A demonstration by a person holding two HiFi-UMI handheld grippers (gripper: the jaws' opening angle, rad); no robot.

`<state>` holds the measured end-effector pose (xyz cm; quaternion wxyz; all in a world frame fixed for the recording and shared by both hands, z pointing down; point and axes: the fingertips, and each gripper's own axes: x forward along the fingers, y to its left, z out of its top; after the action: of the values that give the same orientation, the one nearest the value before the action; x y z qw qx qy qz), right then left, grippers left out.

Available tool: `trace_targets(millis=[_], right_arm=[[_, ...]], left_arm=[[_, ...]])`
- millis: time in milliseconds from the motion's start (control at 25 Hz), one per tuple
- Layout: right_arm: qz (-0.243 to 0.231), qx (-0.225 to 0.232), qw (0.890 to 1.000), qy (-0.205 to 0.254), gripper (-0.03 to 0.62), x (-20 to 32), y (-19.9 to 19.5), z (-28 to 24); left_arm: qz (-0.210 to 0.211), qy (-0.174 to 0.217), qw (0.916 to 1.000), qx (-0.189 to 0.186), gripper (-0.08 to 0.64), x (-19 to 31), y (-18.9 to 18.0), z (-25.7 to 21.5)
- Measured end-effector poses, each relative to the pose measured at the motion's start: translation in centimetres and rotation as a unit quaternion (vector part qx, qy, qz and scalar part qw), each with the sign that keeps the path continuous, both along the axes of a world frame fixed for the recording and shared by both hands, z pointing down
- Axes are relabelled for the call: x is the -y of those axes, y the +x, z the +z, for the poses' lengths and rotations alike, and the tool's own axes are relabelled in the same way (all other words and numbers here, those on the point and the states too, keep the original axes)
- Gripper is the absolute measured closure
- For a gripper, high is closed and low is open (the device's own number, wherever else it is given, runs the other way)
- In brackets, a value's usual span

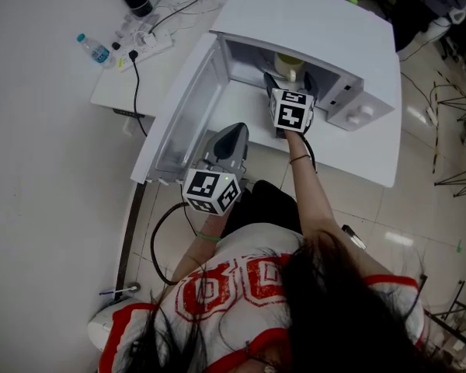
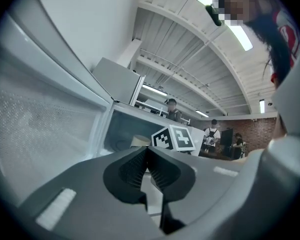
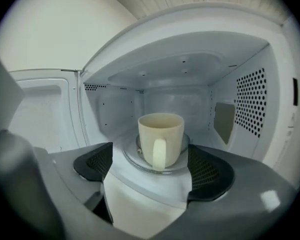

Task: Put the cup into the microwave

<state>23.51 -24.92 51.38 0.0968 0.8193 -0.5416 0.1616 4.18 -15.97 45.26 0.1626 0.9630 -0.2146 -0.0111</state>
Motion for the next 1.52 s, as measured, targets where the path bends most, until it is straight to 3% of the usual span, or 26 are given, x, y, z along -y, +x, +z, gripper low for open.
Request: trace_targets(millis=[240, 360, 640, 720, 840, 1040, 1520], right_arm=[[-0.007, 0.025, 0.999, -0.026, 0.130, -2.7, -2.0, 0.2], [-0.010, 0.029, 0.999, -0.036, 0.173, -4.0, -3.1, -0.3], [-0.008, 0.042, 0.999, -0.021, 0.378, -5.7, -4.6, -2.0], [-0.011, 0.042, 0.999, -0.021, 0.402, -6.2, -5.0, -2.1], [-0.003, 0.037, 0.999, -0.012, 0.508, -7.1, -5.1, -2.6], [0.002, 0.027, 1.000, 0.007, 0.587, -8.0, -5.2, -4.3], [-0.021, 0.014, 0.999, 0.048, 0.591, -10.9, -8.3, -8.2]], left_arm=[[0.006, -0.006, 0.9999, 0.011, 0.561, -0.9, -0.6, -2.2], [0.006, -0.004, 0.9999, 0.012, 0.561, -1.1, -0.8, -3.9], [0.010, 0.004, 0.9997, 0.021, 0.561, -1.1, -0.7, -6.5], [0.010, 0.006, 0.9997, 0.023, 0.561, -1.1, -0.6, -6.9], [0.012, 0.008, 0.9996, 0.023, 0.561, -1.2, -0.4, -7.2], [0.015, 0.008, 0.9997, 0.016, 0.561, -1.7, -0.2, -7.7], [0.021, 0.002, 0.9998, 0.000, 0.561, -4.5, -1.6, -7.7]])
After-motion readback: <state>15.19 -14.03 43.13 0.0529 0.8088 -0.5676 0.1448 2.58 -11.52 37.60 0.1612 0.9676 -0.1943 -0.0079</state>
